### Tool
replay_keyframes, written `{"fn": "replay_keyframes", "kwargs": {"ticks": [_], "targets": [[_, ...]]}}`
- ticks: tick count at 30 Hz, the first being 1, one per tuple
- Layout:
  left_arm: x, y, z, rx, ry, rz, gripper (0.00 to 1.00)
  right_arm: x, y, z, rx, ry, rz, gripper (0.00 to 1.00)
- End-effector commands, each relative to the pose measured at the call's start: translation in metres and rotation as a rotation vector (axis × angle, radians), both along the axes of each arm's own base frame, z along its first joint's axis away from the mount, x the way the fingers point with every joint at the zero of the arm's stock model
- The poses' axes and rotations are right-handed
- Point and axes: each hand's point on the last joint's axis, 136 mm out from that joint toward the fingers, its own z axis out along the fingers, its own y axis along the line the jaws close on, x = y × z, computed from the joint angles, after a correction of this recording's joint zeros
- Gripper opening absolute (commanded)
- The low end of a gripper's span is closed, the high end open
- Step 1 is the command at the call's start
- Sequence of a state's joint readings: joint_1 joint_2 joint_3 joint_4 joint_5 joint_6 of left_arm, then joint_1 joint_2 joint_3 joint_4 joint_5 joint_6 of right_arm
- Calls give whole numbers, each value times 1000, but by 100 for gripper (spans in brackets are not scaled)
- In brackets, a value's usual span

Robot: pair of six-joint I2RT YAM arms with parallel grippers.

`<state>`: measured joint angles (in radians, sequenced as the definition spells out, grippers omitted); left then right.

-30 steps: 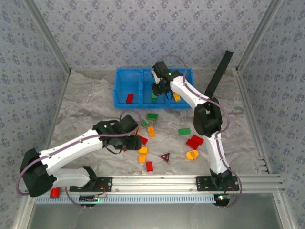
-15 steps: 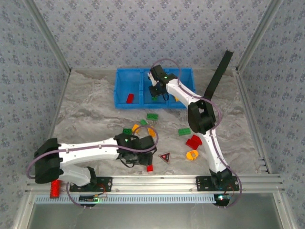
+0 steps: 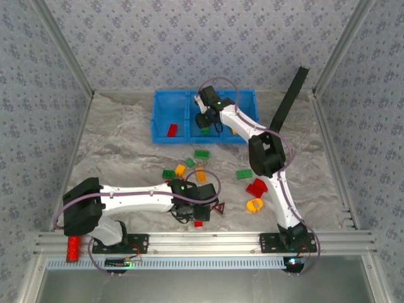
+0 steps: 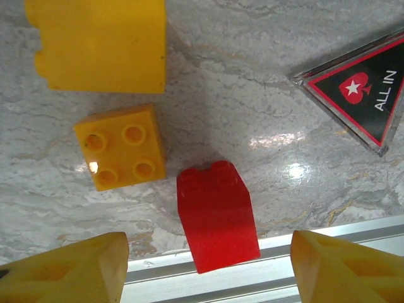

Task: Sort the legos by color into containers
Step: Place the lego in the container, then pick up the lego from the middle-left of the table.

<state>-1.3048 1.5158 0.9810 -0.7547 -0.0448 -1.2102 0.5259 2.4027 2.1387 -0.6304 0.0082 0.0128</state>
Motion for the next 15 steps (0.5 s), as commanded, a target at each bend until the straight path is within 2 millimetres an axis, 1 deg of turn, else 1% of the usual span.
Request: {"fn": "replay_keyframes", "kwargs": {"ticks": [1, 9, 15], "targets": [[-5, -8, 1, -13, 24, 13, 68, -8, 2, 16, 16, -1, 25, 48], [-13, -13, -9, 6, 57, 9, 67, -10, 4, 47, 43, -50, 34, 48], [-16, -13, -19, 20, 75, 21, 65, -13, 4, 69, 58, -79, 41, 46]]}}
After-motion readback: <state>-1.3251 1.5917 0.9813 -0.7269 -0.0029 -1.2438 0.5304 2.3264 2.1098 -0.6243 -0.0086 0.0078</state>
